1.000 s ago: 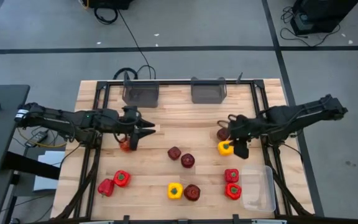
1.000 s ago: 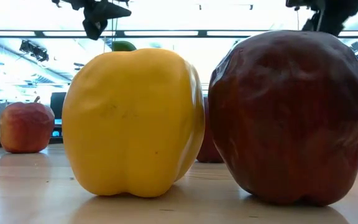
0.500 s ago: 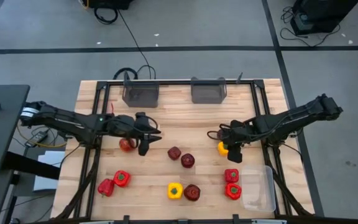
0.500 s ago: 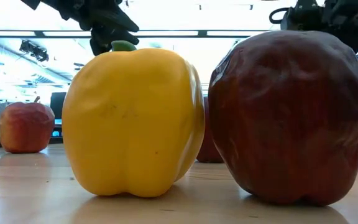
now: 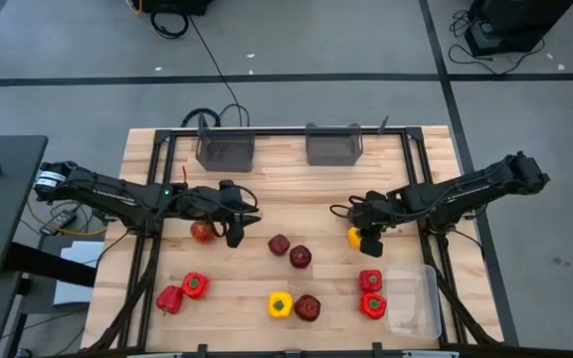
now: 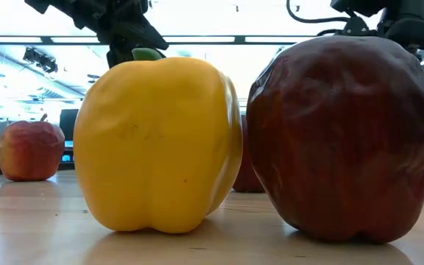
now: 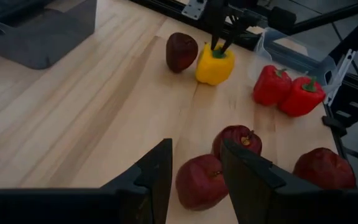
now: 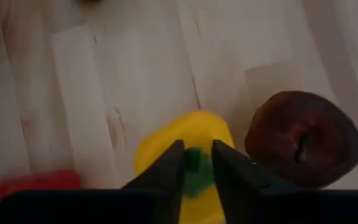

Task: Sort produce into baskets
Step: Put the yellow bell pepper into the right black bin

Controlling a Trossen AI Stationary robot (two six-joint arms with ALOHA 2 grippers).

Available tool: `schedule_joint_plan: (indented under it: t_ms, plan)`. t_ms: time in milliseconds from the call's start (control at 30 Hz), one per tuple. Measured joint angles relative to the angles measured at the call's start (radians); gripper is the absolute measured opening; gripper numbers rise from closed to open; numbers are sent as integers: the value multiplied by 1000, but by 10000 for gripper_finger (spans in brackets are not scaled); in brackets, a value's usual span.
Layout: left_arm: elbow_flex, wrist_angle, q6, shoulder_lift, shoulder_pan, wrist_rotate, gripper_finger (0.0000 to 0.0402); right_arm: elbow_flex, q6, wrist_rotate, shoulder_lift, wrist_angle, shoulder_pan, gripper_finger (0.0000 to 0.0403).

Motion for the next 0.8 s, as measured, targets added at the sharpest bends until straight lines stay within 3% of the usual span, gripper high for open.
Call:
schedule_joint_plan:
  t_ms: [133, 300, 467, 600, 800]
  plan:
    - [0, -2, -5, 0, 0, 0, 141, -1, -28, -40, -4, -10, 0, 19]
    - [0, -1, -20, 0, 0, 0, 141, 16, -13, -52, -4, -7, -7, 16]
    - [0, 0, -65, 0, 0, 0, 141, 143, -81, -3, -5, 96, -62, 16]
    - [0, 0, -97, 0, 0, 0, 141, 209, -194, 63, -5, 152, -191, 16]
    - [0, 0, -102, 0, 0, -6, 141, 218, -296, 69, 67, 287, -515, 16]
